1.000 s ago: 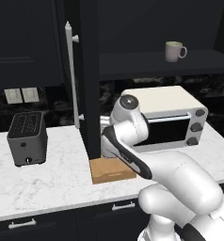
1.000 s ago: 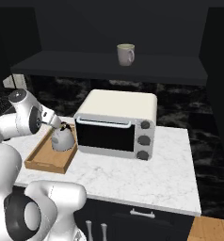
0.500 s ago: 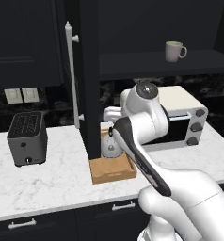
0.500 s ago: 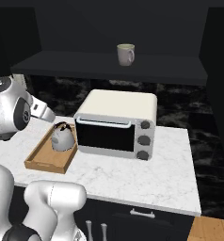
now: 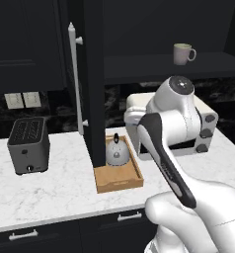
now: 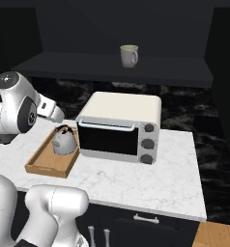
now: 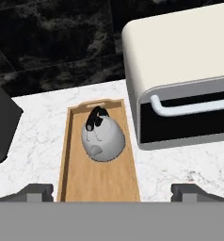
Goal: Pick the kettle from the counter and place it on the tray. Then pick the mug from the cabinet and place it on the tray. Then close the cabinet doors.
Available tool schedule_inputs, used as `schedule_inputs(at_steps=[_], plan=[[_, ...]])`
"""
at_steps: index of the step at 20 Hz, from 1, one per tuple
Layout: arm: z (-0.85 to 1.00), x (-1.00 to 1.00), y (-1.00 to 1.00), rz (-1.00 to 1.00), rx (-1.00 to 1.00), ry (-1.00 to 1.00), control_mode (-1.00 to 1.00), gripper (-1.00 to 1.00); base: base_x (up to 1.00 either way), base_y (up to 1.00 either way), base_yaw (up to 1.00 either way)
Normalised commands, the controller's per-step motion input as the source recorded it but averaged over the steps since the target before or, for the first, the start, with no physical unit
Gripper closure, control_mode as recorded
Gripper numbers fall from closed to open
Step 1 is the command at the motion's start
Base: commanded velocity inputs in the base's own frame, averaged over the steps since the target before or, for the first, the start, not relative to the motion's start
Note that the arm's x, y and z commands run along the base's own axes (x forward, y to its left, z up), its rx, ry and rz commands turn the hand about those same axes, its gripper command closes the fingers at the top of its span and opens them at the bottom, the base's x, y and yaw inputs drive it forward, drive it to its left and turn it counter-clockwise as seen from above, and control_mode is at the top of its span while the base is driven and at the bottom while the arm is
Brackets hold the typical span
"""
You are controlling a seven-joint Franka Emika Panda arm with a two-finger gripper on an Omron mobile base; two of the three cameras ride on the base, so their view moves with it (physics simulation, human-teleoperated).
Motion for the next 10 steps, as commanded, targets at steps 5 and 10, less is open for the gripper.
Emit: schedule_inputs(at_steps=[5, 10], plan=[[0.00, 0.00, -0.21, 0.05, -0.01, 0.00, -1.00, -1.00, 0.00, 0.00, 0.00], [0.21, -0.21, -0.33, 0.13, 0.00, -0.11, -1.00, -1.00, 0.00, 0.00, 0.00]])
